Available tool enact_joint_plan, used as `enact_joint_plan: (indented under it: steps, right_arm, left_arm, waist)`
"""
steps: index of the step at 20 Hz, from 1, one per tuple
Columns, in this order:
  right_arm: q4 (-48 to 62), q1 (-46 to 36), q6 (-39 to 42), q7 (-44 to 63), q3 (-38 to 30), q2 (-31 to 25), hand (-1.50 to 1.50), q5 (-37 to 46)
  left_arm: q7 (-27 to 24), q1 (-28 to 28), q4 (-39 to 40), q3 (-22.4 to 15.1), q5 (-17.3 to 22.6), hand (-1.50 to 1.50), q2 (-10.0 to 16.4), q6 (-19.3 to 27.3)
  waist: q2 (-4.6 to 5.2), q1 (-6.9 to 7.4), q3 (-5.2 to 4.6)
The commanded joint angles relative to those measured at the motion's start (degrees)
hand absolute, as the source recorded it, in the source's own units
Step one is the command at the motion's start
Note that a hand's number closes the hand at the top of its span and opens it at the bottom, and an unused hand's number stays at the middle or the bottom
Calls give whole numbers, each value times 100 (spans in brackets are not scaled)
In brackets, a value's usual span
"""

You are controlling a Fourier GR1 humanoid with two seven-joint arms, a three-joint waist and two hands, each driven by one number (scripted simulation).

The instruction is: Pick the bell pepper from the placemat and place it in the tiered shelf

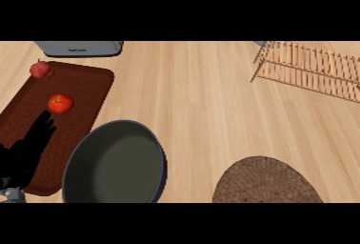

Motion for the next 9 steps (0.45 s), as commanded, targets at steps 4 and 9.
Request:
enact_joint_plan:
  steps: [4,9]
  right_arm:
    - [694,1132,1375,-234,-673,-1625,-150,-291]
    - [1696,1838,2023,-957,-1347,-2576,-150,-417]
  left_arm:
    - [-55,75,126,61,-62,0,-56,111]
    - [-216,119,157,165,-12,0,17,42]
  waist:
    - [-4,-109,9]
    - [-16,-232,27]
